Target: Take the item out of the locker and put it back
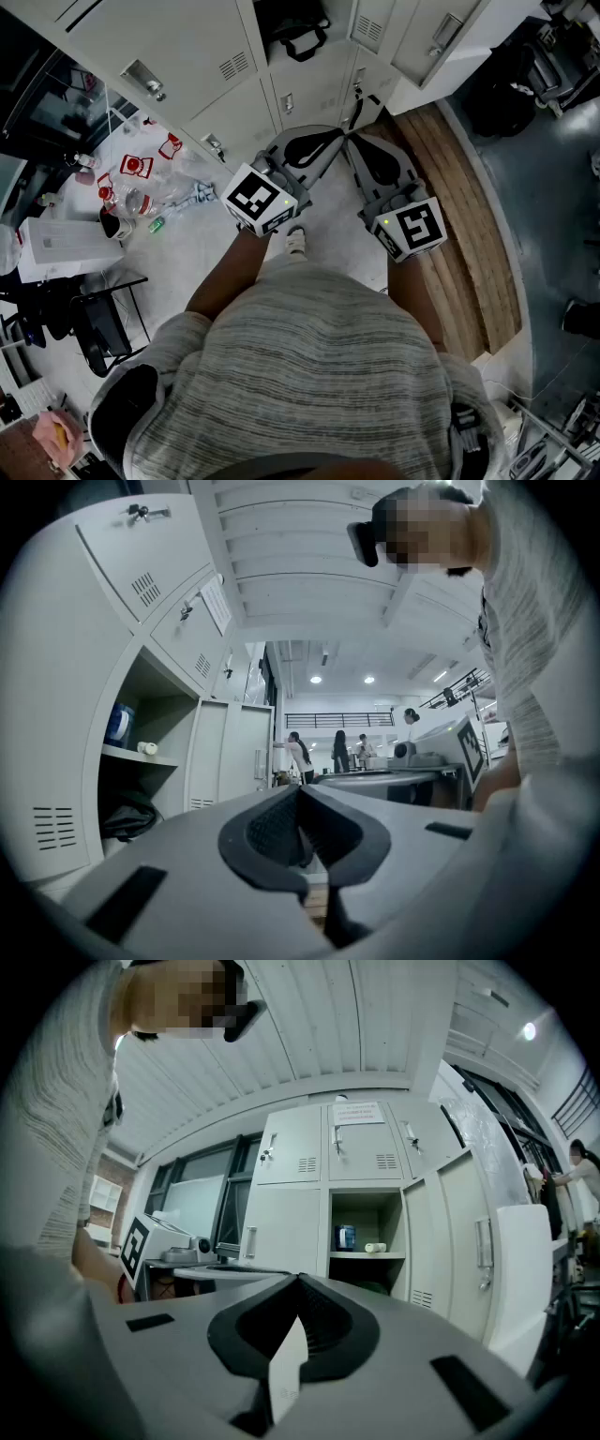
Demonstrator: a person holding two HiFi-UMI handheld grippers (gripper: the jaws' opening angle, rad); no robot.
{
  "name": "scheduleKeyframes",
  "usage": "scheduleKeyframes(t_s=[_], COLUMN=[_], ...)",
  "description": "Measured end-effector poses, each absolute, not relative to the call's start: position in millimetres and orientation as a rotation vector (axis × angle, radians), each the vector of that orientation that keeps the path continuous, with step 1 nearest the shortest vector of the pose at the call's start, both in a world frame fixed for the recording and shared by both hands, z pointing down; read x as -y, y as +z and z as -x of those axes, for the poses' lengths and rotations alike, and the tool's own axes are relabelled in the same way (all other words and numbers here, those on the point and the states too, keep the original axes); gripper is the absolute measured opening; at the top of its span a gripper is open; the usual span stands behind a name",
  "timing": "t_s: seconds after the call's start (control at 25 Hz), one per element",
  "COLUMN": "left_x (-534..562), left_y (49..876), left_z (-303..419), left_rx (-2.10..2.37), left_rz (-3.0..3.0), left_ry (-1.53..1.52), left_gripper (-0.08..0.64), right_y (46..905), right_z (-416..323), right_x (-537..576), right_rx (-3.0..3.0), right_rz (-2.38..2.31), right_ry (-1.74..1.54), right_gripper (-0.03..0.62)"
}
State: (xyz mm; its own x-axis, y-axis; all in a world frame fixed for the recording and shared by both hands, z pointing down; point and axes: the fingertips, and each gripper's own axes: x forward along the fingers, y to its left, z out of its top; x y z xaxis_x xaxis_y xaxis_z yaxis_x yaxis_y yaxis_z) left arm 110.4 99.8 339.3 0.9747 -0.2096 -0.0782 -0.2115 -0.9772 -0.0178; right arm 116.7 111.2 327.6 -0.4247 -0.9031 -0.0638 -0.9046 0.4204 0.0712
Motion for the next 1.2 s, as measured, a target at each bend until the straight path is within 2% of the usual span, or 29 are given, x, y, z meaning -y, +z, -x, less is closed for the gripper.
scheduleKeyframes(t_s=[0.64,1.2], left_x=[-111.6,2.0], left_y=[329.5,332.4], left_z=[-77.6,-58.2], left_rx=[-0.444,-0.561], left_rz=[3.072,3.046], left_ry=[0.189,0.202], left_gripper=[0.008,0.008], right_y=[316.5,315.7], right_z=[-89.8,-86.1], right_x=[-132.0,-24.8], right_rx=[-2.679,-2.623], right_rz=[1.598,1.659], right_ry=[0.202,0.225], right_gripper=[0.023,0.028])
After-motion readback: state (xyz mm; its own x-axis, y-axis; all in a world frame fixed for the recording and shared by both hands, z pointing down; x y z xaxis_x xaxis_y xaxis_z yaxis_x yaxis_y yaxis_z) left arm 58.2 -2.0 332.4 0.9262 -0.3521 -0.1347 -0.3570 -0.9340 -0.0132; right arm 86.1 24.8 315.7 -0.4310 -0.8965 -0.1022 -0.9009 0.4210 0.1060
